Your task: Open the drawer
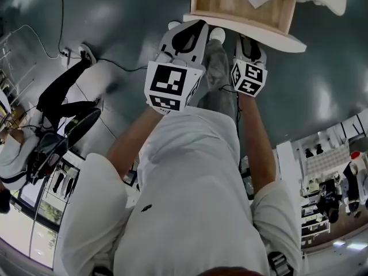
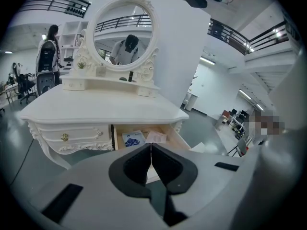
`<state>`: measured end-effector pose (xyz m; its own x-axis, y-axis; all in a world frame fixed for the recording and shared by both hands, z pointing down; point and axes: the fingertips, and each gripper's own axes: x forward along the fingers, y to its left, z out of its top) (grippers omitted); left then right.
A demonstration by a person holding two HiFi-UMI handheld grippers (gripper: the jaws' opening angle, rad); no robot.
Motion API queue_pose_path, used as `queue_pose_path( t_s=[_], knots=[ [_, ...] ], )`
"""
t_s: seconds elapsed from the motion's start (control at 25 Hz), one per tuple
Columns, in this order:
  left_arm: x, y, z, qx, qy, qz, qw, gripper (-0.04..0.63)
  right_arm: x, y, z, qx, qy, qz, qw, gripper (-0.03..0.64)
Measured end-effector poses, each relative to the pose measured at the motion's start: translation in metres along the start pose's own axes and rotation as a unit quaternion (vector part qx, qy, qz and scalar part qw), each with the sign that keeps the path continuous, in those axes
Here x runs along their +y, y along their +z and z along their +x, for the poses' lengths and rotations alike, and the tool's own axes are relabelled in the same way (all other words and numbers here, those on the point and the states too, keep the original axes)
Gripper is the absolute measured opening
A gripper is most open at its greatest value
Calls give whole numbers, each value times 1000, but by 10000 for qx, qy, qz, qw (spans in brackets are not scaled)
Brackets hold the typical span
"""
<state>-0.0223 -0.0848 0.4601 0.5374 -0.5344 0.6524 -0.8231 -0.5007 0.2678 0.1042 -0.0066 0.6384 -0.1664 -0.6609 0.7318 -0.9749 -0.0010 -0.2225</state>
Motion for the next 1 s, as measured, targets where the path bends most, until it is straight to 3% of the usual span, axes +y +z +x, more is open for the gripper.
queue_pose_path(
  t_s=[0.52, 1.0],
  knots=[
    [-16, 11, -10, -157, -20, 23, 9999, 12, 7, 13, -46, -1, 136, -191, 9997, 187],
    [-27, 19, -41, -347, 61, -19, 9994, 13, 42, 66, -95, -507, 601, -248, 9966, 187]
  ],
)
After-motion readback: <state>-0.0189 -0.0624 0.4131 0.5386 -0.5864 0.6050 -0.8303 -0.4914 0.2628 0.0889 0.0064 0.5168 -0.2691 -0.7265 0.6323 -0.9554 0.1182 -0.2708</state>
